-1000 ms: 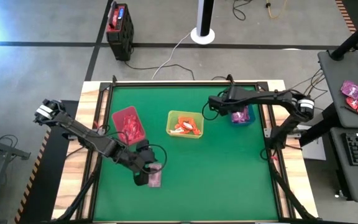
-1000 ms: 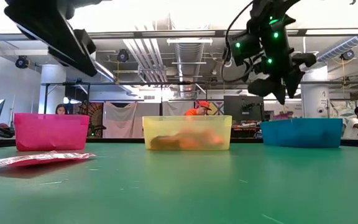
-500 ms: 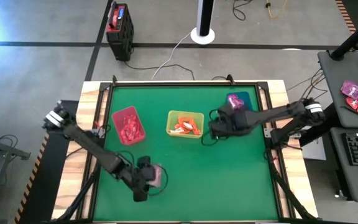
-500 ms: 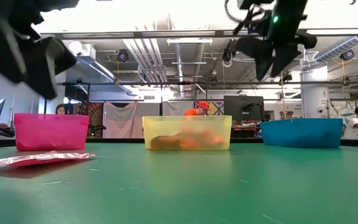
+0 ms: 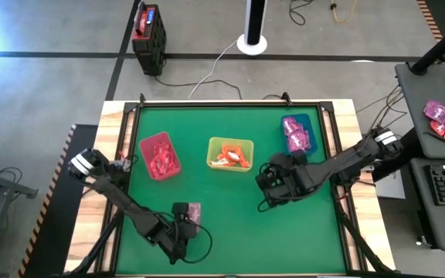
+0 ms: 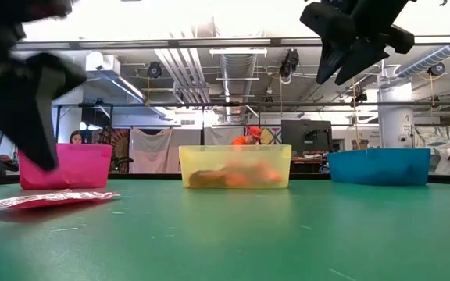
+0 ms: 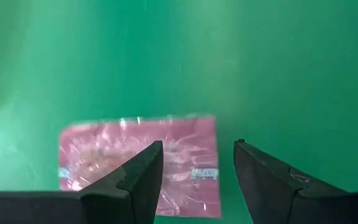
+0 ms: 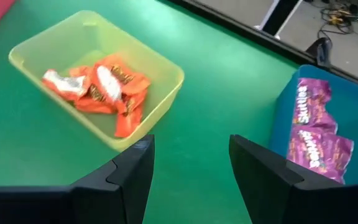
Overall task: Sort candy by brand, put in halloween buckets
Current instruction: Put the red candy into the red bin
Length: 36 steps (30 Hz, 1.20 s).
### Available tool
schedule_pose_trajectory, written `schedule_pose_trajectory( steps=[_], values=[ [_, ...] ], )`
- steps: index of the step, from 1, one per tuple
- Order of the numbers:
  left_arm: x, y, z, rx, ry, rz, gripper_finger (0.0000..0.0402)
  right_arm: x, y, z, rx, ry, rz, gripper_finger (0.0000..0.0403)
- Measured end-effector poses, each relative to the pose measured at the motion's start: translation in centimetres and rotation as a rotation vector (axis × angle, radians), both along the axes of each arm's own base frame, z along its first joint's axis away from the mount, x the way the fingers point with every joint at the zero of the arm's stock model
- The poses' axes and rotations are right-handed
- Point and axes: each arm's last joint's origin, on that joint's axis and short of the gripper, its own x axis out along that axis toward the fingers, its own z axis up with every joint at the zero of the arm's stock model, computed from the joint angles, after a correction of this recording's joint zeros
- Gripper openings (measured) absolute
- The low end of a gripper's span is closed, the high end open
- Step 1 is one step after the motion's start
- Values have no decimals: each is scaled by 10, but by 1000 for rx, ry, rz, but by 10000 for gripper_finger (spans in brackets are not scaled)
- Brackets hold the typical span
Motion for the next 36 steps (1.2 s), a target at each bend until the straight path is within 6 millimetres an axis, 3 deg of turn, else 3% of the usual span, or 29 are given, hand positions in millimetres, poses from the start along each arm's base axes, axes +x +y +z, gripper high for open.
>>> schedule_pose_trajectory(
  steps=[4,13,17,20,25,30,36],
  values=[
    [3,1,-17,12,39,59,179,1,11,-5,5,-16,22,201],
    [2,3,-29,28,45,86,174,7,19,-13,7,-50,37,201],
    [1,4,-32,28,48,93,151,10,20,-15,2,-56,40,201],
    [2,3,-32,20,45,78,108,12,21,-19,-1,-45,46,201],
    [4,0,-30,-1,27,27,12,16,23,-26,-6,-24,48,201],
    [1,-1,-22,-20,5,4,3,18,24,-32,-4,-11,48,201],
    [-6,3,2,-24,-17,-8,8,21,25,-34,3,-21,48,201]
  ],
)
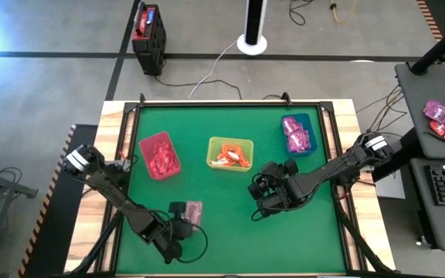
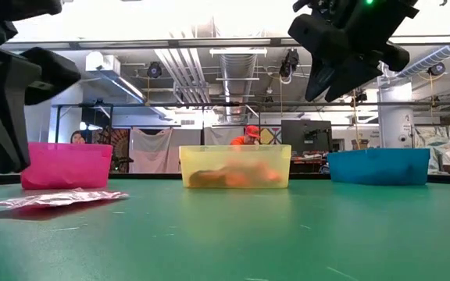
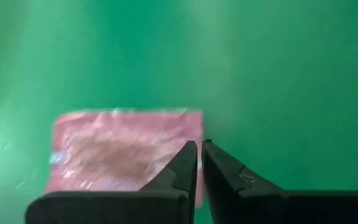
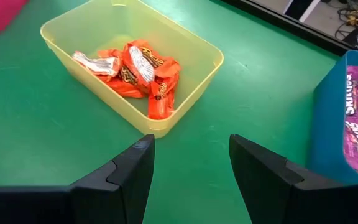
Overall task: Sort candy by brand, put in halloween buckets
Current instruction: Put the red candy into the red bin
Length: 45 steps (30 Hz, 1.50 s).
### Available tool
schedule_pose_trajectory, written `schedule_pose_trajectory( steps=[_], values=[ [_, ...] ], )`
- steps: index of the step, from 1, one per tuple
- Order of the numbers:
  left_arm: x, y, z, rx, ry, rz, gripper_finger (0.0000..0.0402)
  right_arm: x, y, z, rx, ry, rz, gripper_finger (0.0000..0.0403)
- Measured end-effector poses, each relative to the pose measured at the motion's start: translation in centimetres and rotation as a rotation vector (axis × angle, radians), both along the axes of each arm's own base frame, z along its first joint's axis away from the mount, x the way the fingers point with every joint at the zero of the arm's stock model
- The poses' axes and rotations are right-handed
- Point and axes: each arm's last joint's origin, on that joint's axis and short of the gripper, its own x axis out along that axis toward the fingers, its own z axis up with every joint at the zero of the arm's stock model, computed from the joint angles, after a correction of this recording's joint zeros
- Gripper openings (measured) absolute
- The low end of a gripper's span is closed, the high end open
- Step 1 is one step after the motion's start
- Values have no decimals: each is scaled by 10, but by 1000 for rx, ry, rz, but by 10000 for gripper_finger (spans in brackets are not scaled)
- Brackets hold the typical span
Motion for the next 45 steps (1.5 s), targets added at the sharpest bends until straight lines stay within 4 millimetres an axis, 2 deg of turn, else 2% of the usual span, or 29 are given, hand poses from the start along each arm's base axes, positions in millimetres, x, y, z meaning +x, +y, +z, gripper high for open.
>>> schedule_pose_trajectory(
  steps=[4,8,10,13,17,19,21,25,31,35,38,41,45],
  values=[
    [-5,9,6,63,6,58,13,1,0,0,5,-14,0,201],
    [-7,9,3,49,53,45,26,4,2,0,15,-45,7,201],
    [-7,7,2,40,63,39,40,12,6,1,19,-79,65,201],
    [-8,7,0,49,63,39,70,31,18,-1,-7,-149,258,201],
    [-7,6,-4,74,61,38,120,57,40,-12,-46,-234,612,201],
    [-8,6,-8,90,68,37,144,69,47,-23,-44,-317,746,201],
    [-8,5,-11,98,75,34,165,80,50,-35,-26,-389,806,200],
    [-12,6,-13,106,94,60,190,100,44,-64,-14,-370,771,177],
    [-19,0,-11,94,91,64,197,134,38,-98,9,-327,746,113],
    [-22,-4,-11,89,87,50,197,157,37,-106,-24,-316,753,70],
    [-24,-7,-11,82,82,47,197,166,39,-111,-44,-283,766,40],
    [-25,-8,-13,79,82,55,197,169,38,-115,-43,-263,754,16],
    [-24,-10,-18,113,51,67,197,168,33,-119,-21,-248,727,10]
  ],
)
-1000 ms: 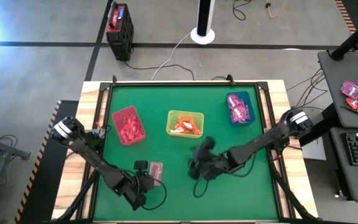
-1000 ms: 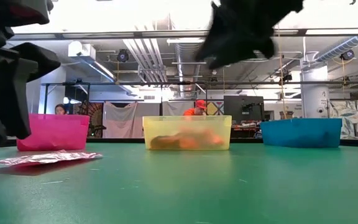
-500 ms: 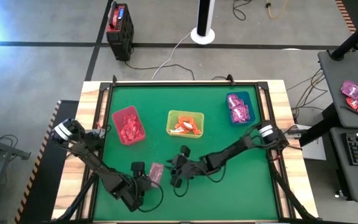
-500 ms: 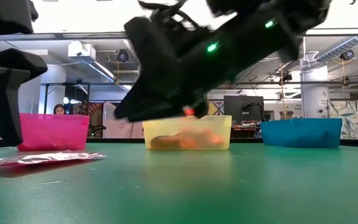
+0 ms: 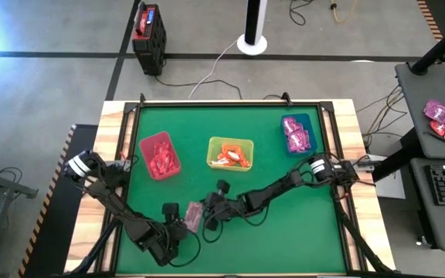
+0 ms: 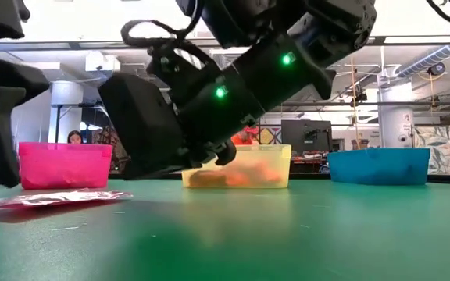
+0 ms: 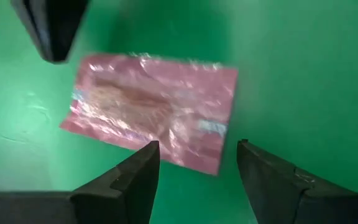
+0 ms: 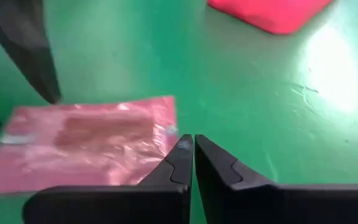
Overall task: Sort candy by brand, put in halloween buckets
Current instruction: Put the red candy into the red bin
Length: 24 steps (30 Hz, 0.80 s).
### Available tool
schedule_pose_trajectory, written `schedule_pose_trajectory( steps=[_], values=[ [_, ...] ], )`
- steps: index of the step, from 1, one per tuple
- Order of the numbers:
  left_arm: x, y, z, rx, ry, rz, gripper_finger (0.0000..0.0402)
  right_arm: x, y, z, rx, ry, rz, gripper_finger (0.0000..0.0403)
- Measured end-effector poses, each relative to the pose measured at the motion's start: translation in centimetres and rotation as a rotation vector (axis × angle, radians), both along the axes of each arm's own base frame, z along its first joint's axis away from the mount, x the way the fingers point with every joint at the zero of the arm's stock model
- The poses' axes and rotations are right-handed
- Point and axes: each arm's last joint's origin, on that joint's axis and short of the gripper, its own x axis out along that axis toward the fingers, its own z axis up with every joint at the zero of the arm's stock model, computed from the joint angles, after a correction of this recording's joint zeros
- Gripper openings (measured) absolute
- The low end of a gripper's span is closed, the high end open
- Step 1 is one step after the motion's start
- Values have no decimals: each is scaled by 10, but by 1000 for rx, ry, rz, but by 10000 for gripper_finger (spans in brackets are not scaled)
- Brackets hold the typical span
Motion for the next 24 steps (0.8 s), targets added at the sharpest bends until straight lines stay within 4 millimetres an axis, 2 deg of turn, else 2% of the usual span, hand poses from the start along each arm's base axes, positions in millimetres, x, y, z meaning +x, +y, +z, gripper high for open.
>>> schedule_pose_trajectory(
  steps=[6,12,17,24],
  values=[
    [1,1,-1,46,-41,9,197,-3,1,-5,37,25,52,9],
    [2,0,-1,33,-37,7,197,1,3,-21,69,19,53,9],
    [0,-2,-2,-7,2,-7,197,1,3,-21,74,20,50,9],
    [-2,2,-2,57,11,-6,197,0,3,-21,83,28,63,9]
  ],
)
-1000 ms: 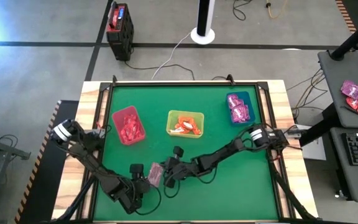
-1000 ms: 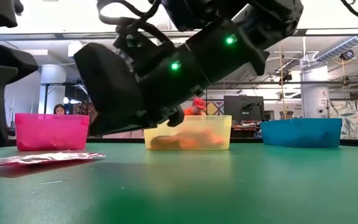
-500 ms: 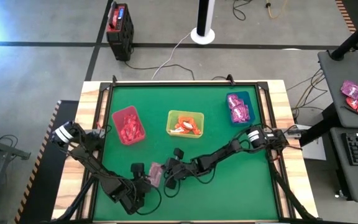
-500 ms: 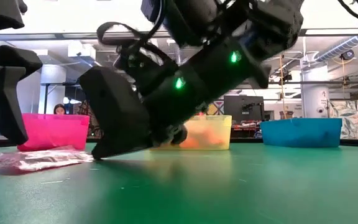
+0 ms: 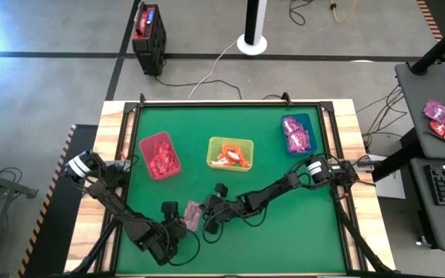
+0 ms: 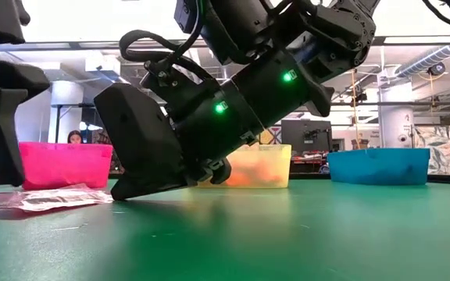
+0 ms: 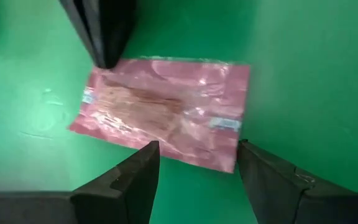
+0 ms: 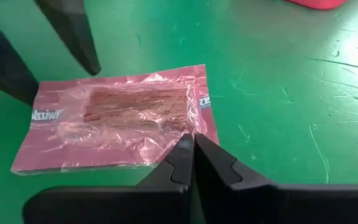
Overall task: Sort candy by brand, put in halloween buckets
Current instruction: Put the red candy into the red bin
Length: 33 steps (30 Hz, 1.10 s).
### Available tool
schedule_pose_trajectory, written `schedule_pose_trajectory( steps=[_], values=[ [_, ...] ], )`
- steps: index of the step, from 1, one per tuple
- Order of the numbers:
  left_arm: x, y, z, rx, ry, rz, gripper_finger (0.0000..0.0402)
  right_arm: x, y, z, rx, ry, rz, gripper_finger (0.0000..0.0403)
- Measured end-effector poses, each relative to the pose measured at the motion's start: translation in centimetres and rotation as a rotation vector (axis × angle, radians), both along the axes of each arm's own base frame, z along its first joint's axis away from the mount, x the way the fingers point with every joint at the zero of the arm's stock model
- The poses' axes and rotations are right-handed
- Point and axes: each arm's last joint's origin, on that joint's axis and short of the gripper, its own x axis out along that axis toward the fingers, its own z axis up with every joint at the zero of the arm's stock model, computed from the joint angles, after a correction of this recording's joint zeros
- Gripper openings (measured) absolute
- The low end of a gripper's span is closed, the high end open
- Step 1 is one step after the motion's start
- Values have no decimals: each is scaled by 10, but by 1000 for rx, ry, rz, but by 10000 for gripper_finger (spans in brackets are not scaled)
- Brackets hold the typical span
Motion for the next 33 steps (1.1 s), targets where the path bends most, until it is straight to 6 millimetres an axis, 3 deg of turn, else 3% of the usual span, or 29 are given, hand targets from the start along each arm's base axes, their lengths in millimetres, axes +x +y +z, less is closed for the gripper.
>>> schedule_pose_trajectory(
  steps=[14,21,27,33],
  values=[
    [1,3,-1,61,-35,-13,197,0,0,0,10,2,5,9],
    [5,-1,-14,115,-54,-44,180,0,0,-1,12,4,6,9],
    [7,-1,-15,142,-86,-42,136,0,1,-1,33,6,17,9],
    [7,0,-16,159,-86,-46,45,0,1,-1,34,6,18,9]
  ],
)
